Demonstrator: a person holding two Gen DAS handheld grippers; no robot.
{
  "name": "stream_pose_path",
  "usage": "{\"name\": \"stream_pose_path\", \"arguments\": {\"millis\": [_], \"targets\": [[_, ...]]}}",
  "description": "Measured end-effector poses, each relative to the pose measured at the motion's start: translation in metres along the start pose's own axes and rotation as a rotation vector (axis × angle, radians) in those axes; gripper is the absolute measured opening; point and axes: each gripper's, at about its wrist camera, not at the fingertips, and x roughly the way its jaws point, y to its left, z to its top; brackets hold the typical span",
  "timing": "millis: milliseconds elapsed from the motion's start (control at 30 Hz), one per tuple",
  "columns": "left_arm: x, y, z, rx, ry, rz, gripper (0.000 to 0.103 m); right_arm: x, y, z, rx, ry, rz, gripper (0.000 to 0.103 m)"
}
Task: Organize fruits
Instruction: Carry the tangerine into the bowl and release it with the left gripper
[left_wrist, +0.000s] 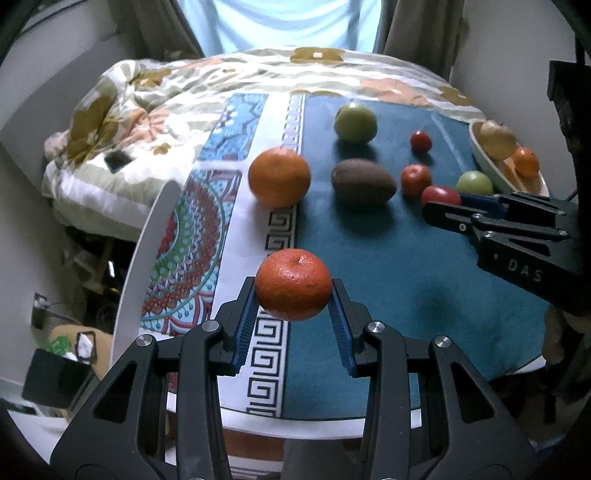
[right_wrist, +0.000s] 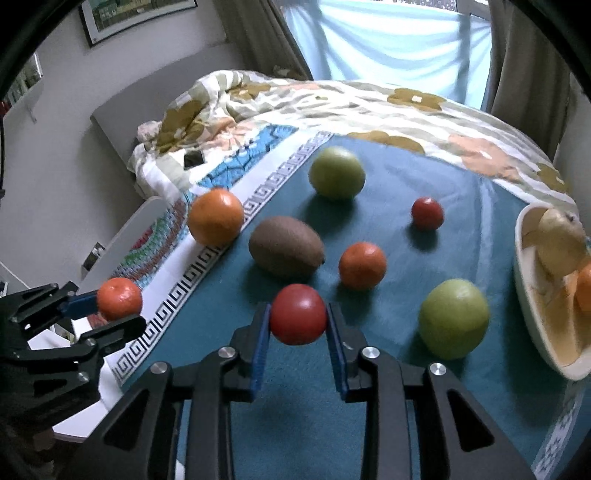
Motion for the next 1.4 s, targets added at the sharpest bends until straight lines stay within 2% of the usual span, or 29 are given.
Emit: {"name": "stream_pose_path", "arguments": {"millis": [267, 567, 767, 1033, 1200, 1400], "targets": [[-0.029, -0.037, 0.033, 0.032, -0.076, -0.016, 0.043, -0.061, -0.033, 0.013, 0.029, -0.075, -0.026, 0.027], [-0.055, -0.123, 0.080, 0.112, -0.178, -0.079, 0.043, -0.131, -0.102, 0.008, 0.061, -0.144, -0.090, 0.028], [-0.052, -0.184, 0.102, 0.148, -0.201, -0.142, 0.043, -0.156, -0.150, -0.002, 0.080, -0.137, -0.125, 0.027], [-0.014, -0.249, 0.127, 0.260, -0.146, -0.213, 0.043, -0.156, -0.202, -0.013, 0.170, -0.123, -0.173, 0.027], [0.026, -0.277, 0.142, 0.340, -0.085, -0.253, 0.043, -0.151, -0.230, -0.020, 0.259, -0.109, -0.213, 0.027], [0.066, -0.300, 0.144, 0.427, -0.014, -0.274, 0.043, -0.141, -0.258, -0.027, 0.357, -0.087, -0.239, 0.027]]}}
